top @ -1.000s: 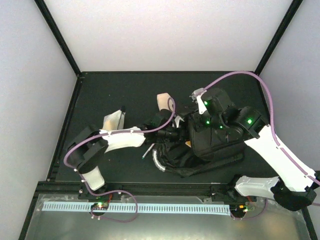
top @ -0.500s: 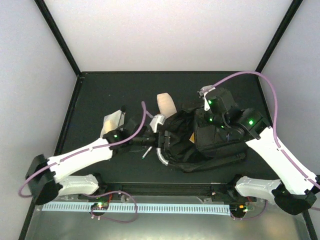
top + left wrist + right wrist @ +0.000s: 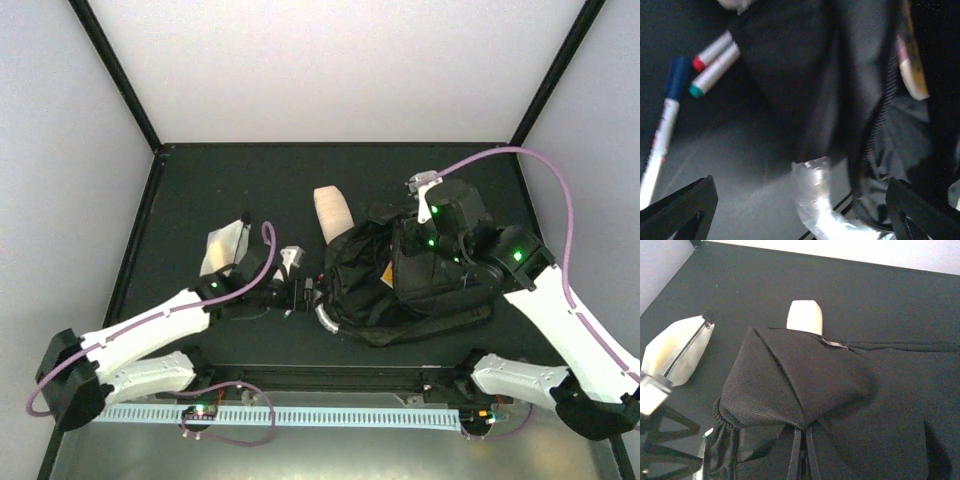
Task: Pack the student bag
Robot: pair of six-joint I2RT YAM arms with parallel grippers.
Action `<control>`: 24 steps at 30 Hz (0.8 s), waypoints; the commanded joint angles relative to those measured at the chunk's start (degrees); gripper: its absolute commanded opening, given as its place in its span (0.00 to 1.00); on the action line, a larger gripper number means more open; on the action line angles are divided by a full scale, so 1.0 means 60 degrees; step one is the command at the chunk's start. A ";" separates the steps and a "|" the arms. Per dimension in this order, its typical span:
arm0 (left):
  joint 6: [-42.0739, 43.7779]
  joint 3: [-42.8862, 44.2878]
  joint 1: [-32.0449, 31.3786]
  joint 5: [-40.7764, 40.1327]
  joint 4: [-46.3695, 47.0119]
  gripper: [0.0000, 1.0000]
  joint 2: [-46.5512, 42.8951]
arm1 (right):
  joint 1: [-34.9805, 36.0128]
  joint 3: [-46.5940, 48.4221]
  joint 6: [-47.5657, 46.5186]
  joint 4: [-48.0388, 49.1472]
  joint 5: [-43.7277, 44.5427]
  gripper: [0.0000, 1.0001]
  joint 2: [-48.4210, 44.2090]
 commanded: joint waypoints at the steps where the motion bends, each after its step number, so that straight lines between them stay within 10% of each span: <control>1: -0.0494 -0.0547 0.0076 0.1697 0.1677 0.93 0.0740 | -0.0053 -0.0055 0.0022 0.1368 -0.0058 0.03 -0.0511; 7: -0.0637 -0.0637 0.0077 0.3297 0.3961 0.77 0.2225 | -0.0051 -0.0192 0.0137 0.1469 -0.0117 0.04 -0.0694; 14: -0.0894 -0.0288 0.0077 0.4140 0.4836 0.17 0.2095 | -0.0051 -0.0286 0.0286 0.1367 0.0745 0.04 -0.0900; 24: -0.1003 0.4760 -0.0321 0.4752 0.3382 0.09 0.1804 | -0.0078 0.0945 0.0229 0.0582 0.5330 0.10 -0.1804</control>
